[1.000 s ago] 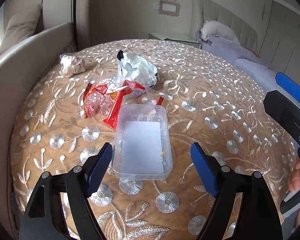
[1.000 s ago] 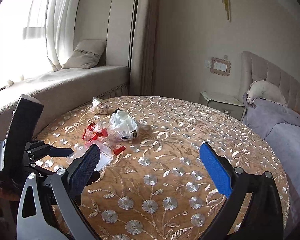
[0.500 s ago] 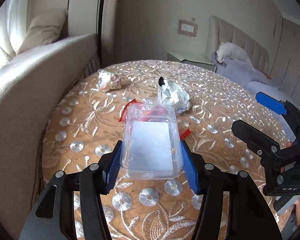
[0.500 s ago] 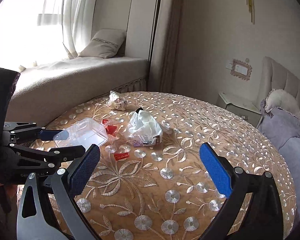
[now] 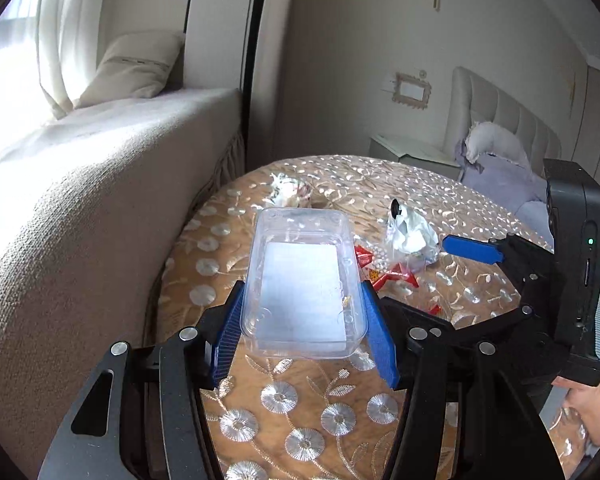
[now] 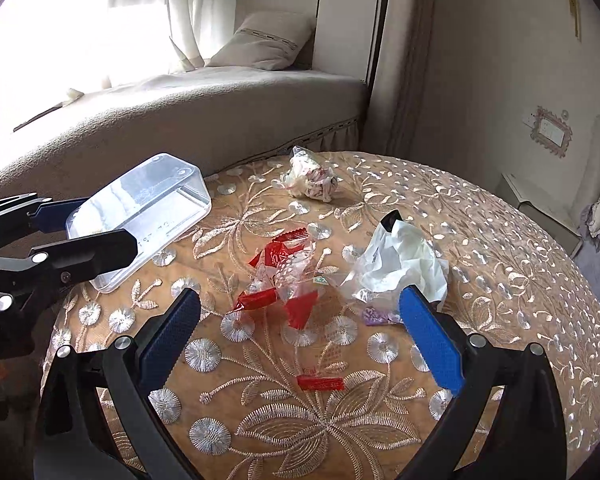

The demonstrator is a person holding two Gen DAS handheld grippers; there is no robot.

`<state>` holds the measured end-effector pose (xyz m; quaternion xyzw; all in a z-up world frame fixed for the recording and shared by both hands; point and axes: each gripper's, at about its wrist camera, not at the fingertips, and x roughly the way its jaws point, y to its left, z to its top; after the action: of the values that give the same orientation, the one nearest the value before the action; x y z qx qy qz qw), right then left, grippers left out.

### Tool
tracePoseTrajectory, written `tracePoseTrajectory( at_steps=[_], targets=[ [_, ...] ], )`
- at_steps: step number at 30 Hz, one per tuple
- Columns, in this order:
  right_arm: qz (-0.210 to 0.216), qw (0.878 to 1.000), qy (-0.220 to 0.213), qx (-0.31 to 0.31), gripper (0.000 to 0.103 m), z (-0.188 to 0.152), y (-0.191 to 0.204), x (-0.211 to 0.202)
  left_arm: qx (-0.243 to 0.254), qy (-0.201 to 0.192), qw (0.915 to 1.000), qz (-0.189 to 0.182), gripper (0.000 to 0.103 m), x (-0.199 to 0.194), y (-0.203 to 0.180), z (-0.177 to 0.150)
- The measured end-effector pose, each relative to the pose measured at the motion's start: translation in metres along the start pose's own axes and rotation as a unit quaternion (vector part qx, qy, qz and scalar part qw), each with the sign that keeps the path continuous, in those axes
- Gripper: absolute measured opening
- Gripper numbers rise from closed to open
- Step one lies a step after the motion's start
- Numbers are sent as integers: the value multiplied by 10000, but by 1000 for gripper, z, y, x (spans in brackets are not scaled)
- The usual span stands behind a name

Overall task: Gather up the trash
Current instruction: 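Hold the container in the left tool while the right tool grasps the red wrapper, then carry the container and red wrapper in both tools over the white bin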

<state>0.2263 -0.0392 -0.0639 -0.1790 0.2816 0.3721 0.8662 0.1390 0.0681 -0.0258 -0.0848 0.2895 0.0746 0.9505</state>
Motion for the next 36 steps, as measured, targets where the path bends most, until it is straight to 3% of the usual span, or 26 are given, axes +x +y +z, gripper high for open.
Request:
tracePoseTrajectory(
  at_steps=[2,4,6,8,9,13,19,29,36],
  targets=[
    [92,9998,185,1,98,3,3,13,-38,5,10000,-13,55,1,2,-1],
    [149,9990,429,16,90,4,5,27,-60,0,10000,-19,55,1,3,-2],
    [286,9974,655,85,65,3,6,37,-53,-2,10000,-30,55,1,3,-2],
    [385,9955,829,231,46,2,5,44,-41,-17,10000,-37,55,-1,2,-3],
    [378,9956,808,293,42,1,4,42,-43,-34,10000,-38,55,-3,2,-4],
    [198,9979,534,298,41,-3,5,17,-54,-113,9999,-25,55,-10,0,-6],
    [31,9990,78,438,40,-17,5,-54,79,-202,9996,-202,55,-30,-19,-15],
    [-523,9957,-382,666,40,-71,13,-170,567,-281,9940,-895,55,-73,-80,-46],
    [-1052,9886,-436,987,40,-124,17,-226,1085,-197,9831,-1463,55,-95,-129,-83]
  ],
)
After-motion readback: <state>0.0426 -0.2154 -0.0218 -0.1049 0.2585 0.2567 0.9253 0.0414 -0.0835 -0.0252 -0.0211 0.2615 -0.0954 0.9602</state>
